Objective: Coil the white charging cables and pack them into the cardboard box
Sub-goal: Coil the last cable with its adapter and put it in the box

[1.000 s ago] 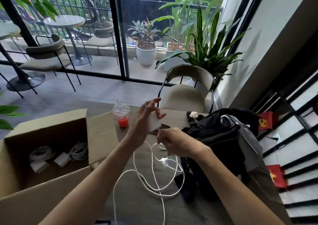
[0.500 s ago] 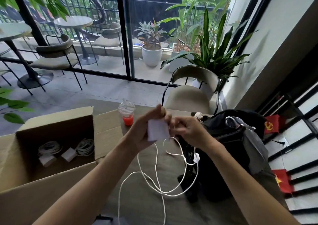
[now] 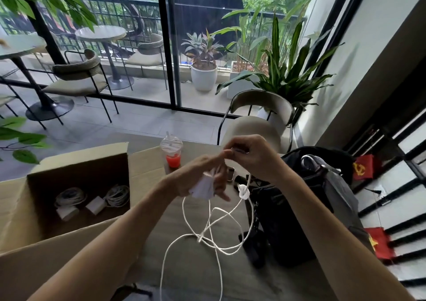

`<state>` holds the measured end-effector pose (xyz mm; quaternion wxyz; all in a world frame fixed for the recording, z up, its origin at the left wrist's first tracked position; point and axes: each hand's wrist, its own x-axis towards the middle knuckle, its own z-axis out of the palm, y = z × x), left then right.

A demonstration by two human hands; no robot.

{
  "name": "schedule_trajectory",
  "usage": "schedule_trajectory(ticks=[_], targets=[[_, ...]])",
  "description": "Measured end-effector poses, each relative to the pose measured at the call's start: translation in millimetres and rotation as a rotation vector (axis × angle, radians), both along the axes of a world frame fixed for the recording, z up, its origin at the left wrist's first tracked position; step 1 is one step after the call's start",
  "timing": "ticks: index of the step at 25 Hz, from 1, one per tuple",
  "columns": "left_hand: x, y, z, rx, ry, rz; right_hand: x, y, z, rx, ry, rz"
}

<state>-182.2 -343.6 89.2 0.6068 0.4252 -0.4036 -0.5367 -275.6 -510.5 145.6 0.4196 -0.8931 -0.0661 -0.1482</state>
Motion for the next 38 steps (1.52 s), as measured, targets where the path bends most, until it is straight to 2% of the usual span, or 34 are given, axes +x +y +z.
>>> schedule_trajectory(ticks=[2, 3, 4, 5, 6, 7, 8, 9, 10, 11, 12, 14, 15, 16, 17, 19, 20, 22, 24, 26, 27, 28, 29, 32, 34, 36, 38], targets=[[-8, -2, 4, -0.214, 0.271, -0.008, 1, 9, -11, 0.137, 0.042, -0.043], [-8, -4, 7, -0.241, 0.398, 0.046, 0, 17, -18, 0.152, 0.112, -0.054], [-8, -6, 11, -0.228, 0.441, 0.179, -3, 26, -27, 0.113, 0.217, -0.051], [-4, -7, 11, -0.213, 0.366, 0.363, -7, 35, -36, 0.025, 0.332, -0.031], [3, -7, 11, -0.176, 0.102, 0.591, -13, 42, -43, -0.067, 0.418, 0.004], [9, -4, 9, -0.117, -0.313, 0.791, -18, 46, -47, -0.149, 0.438, 0.055], [13, 0, 9, -0.037, -0.701, 0.885, -21, 50, -45, -0.204, 0.387, 0.098], [18, 6, 6, 0.049, -0.977, 0.842, -22, 50, -39, -0.224, 0.3, 0.114], [21, 13, 2, 0.154, -1.041, 0.705, -21, 49, -31, -0.194, 0.218, 0.11], [21, 21, -1, 0.25, -0.89, 0.533, -18, 45, -22, -0.137, 0.155, 0.087], [20, 27, -4, 0.301, -0.584, 0.323, -15, 40, -14, -0.085, 0.097, 0.047], [13, 37, -2, 0.173, 0.141, -0.032, -12, 35, -6, -0.003, 0.02, -0.023], [11, 39, 2, 0.042, 0.417, -0.12, -13, 36, -8, 0.039, 0.008, -0.044], [11, 40, 7, -0.091, 0.582, -0.174, -14, 41, -12, 0.051, 0.015, -0.058], [10, 40, 13, -0.198, 0.656, -0.176, -15, 48, -16, 0.029, 0.045, -0.067], [6, 37, 25, -0.299, 0.691, -0.036, -13, 63, -28, -0.069, 0.172, -0.042], [5, 35, 27, -0.302, 0.639, 0.122, -12, 68, -32, -0.123, 0.251, -0.019], [10, 34, 24, -0.202, 0.332, 0.463, -12, 71, -36, -0.213, 0.397, 0.024], [16, 32, 14, -0.071, -0.244, 0.655, -13, 67, -35, -0.331, 0.502, 0.095], [17, 28, 1, 0.07, -1.058, 0.759, -15, 63, -31, -0.435, 0.53, 0.129], [17, 29, -4, 0.104, -1.325, 0.749, -15, 62, -28, -0.454, 0.5, 0.124], [16, 30, -7, 0.114, -1.405, 0.713, -15, 60, -25, -0.466, 0.448, 0.102], [15, 32, -8, 0.12, -1.329, 0.663, -13, 56, -22, -0.477, 0.392, 0.066], [16, 42, 0, 0.277, -0.851, 0.384, -9, 36, -17, -0.507, 0.213, -0.023], [14, 47, 6, 0.321, -0.716, 0.187, -8, 23, -19, -0.504, 0.149, -0.023], [14, 49, 7, 0.264, -0.586, 0.141, -9, 16, -25, -0.438, 0.108, 0.01], [13, 50, 6, 0.193, -0.4, 0.199, -8, 13, -30, -0.338, 0.066, 0.041]])
